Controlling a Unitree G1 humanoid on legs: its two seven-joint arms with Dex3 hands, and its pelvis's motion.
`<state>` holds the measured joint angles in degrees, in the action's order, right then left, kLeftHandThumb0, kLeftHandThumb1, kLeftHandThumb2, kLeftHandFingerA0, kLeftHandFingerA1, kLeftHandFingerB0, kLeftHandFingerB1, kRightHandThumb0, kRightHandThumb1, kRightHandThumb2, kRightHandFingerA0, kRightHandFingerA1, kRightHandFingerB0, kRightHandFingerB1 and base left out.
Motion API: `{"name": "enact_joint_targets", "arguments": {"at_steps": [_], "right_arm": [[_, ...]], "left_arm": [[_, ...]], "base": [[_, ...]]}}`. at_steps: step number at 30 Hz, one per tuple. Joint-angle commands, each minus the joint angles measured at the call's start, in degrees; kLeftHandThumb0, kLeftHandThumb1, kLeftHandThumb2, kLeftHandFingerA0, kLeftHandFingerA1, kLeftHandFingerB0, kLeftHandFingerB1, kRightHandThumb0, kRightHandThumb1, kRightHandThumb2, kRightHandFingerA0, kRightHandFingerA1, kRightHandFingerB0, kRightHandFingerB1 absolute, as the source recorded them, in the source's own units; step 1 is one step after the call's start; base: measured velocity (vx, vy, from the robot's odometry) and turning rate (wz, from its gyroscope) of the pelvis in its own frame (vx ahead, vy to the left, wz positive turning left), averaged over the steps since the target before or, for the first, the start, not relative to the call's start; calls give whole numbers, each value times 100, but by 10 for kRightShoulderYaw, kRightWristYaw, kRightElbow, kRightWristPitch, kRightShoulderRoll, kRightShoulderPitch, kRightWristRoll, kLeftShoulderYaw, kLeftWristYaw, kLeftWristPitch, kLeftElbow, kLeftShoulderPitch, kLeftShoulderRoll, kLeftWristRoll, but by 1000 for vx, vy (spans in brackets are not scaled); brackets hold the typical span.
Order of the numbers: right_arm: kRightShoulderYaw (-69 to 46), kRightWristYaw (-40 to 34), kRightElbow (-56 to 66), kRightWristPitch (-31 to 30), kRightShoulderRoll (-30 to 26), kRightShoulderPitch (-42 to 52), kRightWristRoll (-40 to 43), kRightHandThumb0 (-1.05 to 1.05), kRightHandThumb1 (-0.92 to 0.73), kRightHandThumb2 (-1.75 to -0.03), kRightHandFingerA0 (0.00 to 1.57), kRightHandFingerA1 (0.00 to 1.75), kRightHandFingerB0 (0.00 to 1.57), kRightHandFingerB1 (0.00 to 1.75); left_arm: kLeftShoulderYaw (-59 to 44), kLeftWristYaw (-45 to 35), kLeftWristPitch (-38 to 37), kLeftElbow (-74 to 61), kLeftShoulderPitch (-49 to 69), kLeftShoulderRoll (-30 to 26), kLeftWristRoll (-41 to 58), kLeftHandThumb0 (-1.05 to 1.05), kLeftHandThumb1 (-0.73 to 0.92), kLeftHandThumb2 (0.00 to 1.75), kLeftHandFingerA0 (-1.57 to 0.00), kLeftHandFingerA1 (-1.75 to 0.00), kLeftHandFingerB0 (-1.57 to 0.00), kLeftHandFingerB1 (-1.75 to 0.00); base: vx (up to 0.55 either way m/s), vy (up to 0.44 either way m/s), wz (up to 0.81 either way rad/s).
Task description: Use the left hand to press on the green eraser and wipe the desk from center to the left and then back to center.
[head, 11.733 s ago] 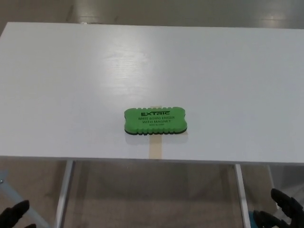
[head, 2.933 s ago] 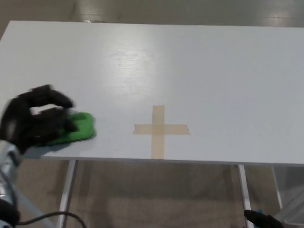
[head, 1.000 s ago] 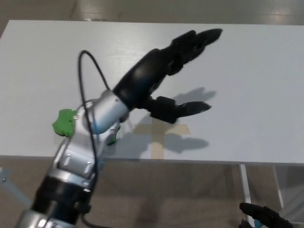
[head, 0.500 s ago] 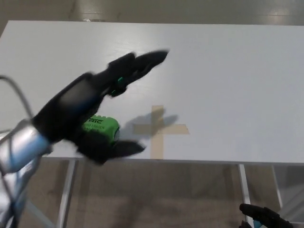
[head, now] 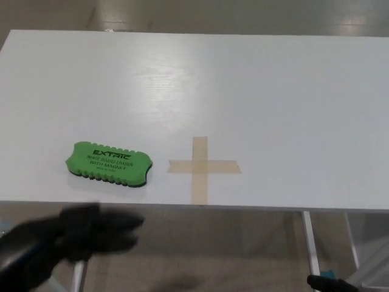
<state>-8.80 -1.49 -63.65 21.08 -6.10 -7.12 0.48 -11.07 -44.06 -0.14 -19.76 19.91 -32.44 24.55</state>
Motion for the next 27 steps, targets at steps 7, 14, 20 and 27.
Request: {"name": "enact_joint_targets", "arguments": {"at_steps": [7,14,20,27], "right_arm": [[14,-2,-27,28,-10,34,-14,-27,-56,-90,56,63,64,66],[9,-4,-24,25,-9,21,-6,-27,-55,-90,59,65,64,67],[18,-1,-28,12,-17,1,-15,-25,-55,-89,58,64,63,66],[18,-3,-28,10,-15,-1,-11,-24,-66,-59,65,51,69,53]], "left_arm": [[22,256,-166,533,-70,72,-214,-63,65,60,-57,-40,-59,-39],[62,311,29,647,-175,60,-219,-49,56,58,-46,-38,-40,-34],[39,315,37,699,-210,66,-177,-44,56,57,-43,-42,-43,-36],[36,316,14,744,-230,67,-169,-43,56,57,-39,-42,-41,-36]], "base": [[0,0,0],[0,0,0],[0,0,0],[0,0,0]]}}
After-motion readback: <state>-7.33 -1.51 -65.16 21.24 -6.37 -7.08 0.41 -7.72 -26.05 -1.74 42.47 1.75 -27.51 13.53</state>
